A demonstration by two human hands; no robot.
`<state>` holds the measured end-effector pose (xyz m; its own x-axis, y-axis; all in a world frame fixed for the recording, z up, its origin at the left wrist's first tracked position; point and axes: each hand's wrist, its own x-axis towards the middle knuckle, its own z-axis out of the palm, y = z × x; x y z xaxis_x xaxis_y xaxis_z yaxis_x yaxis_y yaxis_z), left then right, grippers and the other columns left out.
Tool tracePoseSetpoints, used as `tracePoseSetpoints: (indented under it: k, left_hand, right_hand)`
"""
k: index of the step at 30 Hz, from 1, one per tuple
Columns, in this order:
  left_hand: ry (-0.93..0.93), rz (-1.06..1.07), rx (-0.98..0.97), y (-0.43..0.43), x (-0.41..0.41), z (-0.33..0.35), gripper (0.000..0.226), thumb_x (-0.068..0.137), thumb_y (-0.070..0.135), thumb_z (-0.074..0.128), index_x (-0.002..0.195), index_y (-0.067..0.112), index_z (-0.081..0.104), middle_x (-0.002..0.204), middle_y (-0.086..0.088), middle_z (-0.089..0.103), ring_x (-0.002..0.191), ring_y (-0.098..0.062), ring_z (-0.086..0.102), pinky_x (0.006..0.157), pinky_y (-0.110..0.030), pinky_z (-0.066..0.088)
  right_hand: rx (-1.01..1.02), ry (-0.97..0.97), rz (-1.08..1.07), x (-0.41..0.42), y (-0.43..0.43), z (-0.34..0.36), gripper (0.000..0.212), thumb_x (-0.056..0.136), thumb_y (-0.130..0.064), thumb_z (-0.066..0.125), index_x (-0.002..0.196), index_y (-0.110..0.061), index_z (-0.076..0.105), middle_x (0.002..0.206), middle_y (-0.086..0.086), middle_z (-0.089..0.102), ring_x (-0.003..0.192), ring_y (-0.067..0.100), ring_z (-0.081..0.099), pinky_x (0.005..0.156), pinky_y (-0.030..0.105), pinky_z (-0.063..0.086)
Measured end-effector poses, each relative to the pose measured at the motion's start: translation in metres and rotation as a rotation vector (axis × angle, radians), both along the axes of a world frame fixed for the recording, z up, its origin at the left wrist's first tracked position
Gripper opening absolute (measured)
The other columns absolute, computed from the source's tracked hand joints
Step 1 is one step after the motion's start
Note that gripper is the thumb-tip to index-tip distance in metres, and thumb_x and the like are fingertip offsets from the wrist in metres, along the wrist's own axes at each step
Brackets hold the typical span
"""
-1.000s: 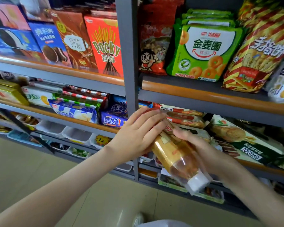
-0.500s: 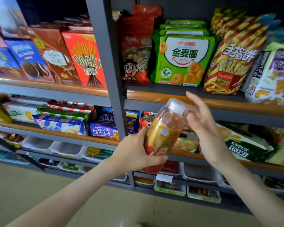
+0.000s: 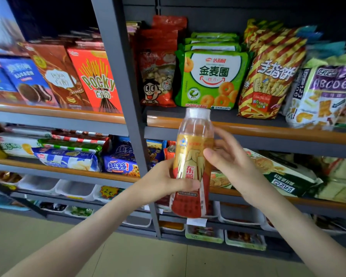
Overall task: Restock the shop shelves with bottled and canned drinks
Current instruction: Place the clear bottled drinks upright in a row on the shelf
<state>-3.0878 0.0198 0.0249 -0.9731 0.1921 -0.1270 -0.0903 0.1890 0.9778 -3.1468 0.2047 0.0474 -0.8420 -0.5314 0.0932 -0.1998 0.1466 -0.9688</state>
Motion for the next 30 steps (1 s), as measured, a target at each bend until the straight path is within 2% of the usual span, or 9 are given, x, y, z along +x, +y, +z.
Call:
tracePoseSetpoints:
  k: [2, 4, 7, 13, 17, 21, 24, 28, 30]
  left_hand:
    - [0.068, 0.039, -0.098, -0.002, -0.006, 0.014, 0.043, 0.059, 0.046, 0.076, 0.097, 0.029, 0.065, 0.086, 0.008, 0.072, 0.084, -0.010, 0.069, 0.079, -0.029, 0.054]
    - [0.150, 0.092, -0.237, -0.003, -0.010, 0.034, 0.043, 0.053, 0.051, 0.075, 0.090, 0.032, 0.064, 0.079, 0.013, 0.070, 0.077, -0.007, 0.067, 0.078, -0.035, 0.055]
    - [0.281, 0.119, -0.321, -0.006, -0.015, 0.071, 0.055, 0.052, 0.053, 0.077, 0.100, 0.030, 0.063, 0.088, 0.015, 0.073, 0.085, -0.004, 0.069, 0.083, -0.037, 0.056]
    - [0.825, 0.155, -0.398, -0.030, -0.018, 0.165, 0.063, 0.074, 0.043, 0.072, 0.127, 0.019, 0.051, 0.112, 0.009, 0.069, 0.106, -0.006, 0.064, 0.093, -0.028, 0.050]
    - [1.487, 0.561, -0.697, -0.068, -0.029, 0.217, 0.042, 0.090, 0.029, 0.056, 0.129, 0.013, 0.050, 0.130, 0.001, 0.055, 0.125, -0.010, 0.049, 0.104, -0.026, 0.037]
    - [1.629, 0.880, -1.008, -0.101, -0.058, 0.249, 0.051, 0.090, 0.027, 0.053, 0.136, 0.005, 0.046, 0.137, -0.018, 0.049, 0.130, -0.032, 0.042, 0.111, -0.039, 0.031]
    - [1.589, 0.878, -1.135, -0.117, -0.078, 0.264, 0.057, 0.091, 0.029, 0.051, 0.141, 0.004, 0.041, 0.145, -0.019, 0.041, 0.135, -0.035, 0.038, 0.115, -0.039, 0.026]
    - [1.603, 0.728, -1.162, -0.131, -0.095, 0.272, 0.060, 0.100, 0.032, 0.035, 0.148, -0.003, 0.025, 0.156, -0.015, 0.021, 0.145, -0.032, 0.021, 0.120, -0.042, 0.017]
    - [1.619, 0.669, -1.126, -0.134, -0.101, 0.272, 0.059, 0.103, 0.032, 0.029, 0.149, -0.002, 0.015, 0.158, -0.012, 0.016, 0.148, -0.029, 0.012, 0.121, -0.040, 0.011]
  right_hand:
    - [0.042, 0.148, -0.008, 0.006, -0.003, 0.016, 0.093, 0.068, -0.050, 0.067, 0.146, -0.049, 0.015, 0.118, -0.021, 0.057, 0.102, -0.006, 0.062, 0.087, 0.021, 0.053]
    - [0.100, 0.301, 0.058, 0.010, -0.007, 0.033, 0.105, 0.067, -0.052, 0.069, 0.143, -0.061, -0.003, 0.132, -0.031, 0.043, 0.110, -0.006, 0.059, 0.088, 0.024, 0.054]
    - [0.020, 0.467, 0.065, 0.008, -0.014, 0.061, 0.106, 0.072, -0.044, 0.074, 0.140, -0.065, -0.004, 0.149, -0.038, 0.017, 0.132, 0.000, 0.043, 0.101, 0.042, 0.049]
    - [-0.129, 1.007, -0.030, 0.000, -0.029, 0.154, 0.100, 0.076, -0.040, 0.069, 0.129, -0.076, -0.007, 0.146, -0.035, 0.027, 0.133, 0.013, 0.047, 0.099, 0.036, 0.050]
    - [-0.393, 1.384, -0.121, -0.027, -0.043, 0.225, 0.096, 0.087, -0.028, 0.067, 0.146, -0.053, -0.004, 0.162, -0.001, 0.009, 0.146, 0.026, 0.025, 0.114, 0.038, 0.033]
    - [-0.476, 1.654, -0.327, -0.063, -0.061, 0.278, 0.092, 0.089, -0.026, 0.064, 0.146, -0.023, -0.008, 0.156, -0.028, -0.001, 0.148, 0.008, 0.009, 0.120, 0.030, 0.017]
    - [-0.339, 1.716, -0.266, -0.083, -0.071, 0.297, 0.088, 0.094, -0.039, 0.058, 0.148, -0.051, -0.010, 0.158, 0.011, 0.016, 0.140, 0.040, 0.032, 0.105, 0.059, 0.039]
    - [0.068, 1.749, -0.134, -0.099, -0.071, 0.307, 0.096, 0.087, -0.030, 0.061, 0.142, -0.060, -0.011, 0.151, 0.011, 0.021, 0.136, 0.025, 0.034, 0.100, 0.035, 0.043]
    - [0.264, 1.654, -0.065, -0.105, -0.073, 0.310, 0.098, 0.086, -0.027, 0.063, 0.137, -0.068, -0.011, 0.155, -0.005, 0.014, 0.136, 0.019, 0.035, 0.102, 0.033, 0.040]
